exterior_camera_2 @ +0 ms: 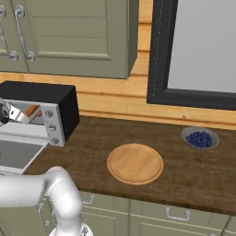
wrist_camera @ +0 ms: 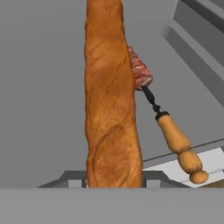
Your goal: Pick up the kebab skewer and baguette bread, and place them inside the toaster oven. Close the toaster oven door and start by setting the timer.
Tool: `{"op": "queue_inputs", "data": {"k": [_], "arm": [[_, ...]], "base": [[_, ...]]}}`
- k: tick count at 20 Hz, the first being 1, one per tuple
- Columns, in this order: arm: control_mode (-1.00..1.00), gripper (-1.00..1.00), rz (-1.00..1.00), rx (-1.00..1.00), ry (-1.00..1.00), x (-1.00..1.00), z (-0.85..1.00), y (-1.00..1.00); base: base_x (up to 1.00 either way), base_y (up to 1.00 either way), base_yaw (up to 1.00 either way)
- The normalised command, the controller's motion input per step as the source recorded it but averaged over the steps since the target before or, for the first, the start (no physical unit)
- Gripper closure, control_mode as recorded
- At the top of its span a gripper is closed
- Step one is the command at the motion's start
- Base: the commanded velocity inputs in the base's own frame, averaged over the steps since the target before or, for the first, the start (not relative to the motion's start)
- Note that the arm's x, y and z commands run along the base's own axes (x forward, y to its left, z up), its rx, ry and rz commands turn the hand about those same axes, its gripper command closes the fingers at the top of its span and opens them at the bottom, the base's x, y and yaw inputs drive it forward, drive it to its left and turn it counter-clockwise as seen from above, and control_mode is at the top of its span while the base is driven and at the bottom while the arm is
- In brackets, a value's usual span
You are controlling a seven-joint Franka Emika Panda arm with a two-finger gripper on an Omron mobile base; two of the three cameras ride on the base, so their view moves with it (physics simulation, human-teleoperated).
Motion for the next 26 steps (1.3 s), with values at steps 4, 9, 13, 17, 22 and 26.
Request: {"op": "queue_inputs", "data": {"k": [4, 9, 13, 17, 22, 26], "arm": [[-1.00, -1.00, 0.00, 0.00, 0.00, 0.00, 0.00, 0.00], [-1.00, -1.00, 0.00, 0.00, 0.00, 0.00, 0.00, 0.00], [-1.00, -1.00, 0.00, 0.00, 0.00, 0.00, 0.00, 0.00], [-1.00, -1.00, 0.00, 0.00, 0.00, -0.62, 0.00, 0.12], [-1.00, -1.00, -0.04, 0.00, -0.03, -1.00, 0.00, 0.13], [-1.00, -1.00, 0.00, 0.00, -0.07, -1.00, 0.00, 0.00]], "base": [[0.00, 0.00, 0.00], [0.00, 0.00, 0.00], [0.00, 0.00, 0.00], [0.00, 0.00, 0.00], [0.00, 0.00, 0.00], [0.00, 0.00, 0.00]]}}
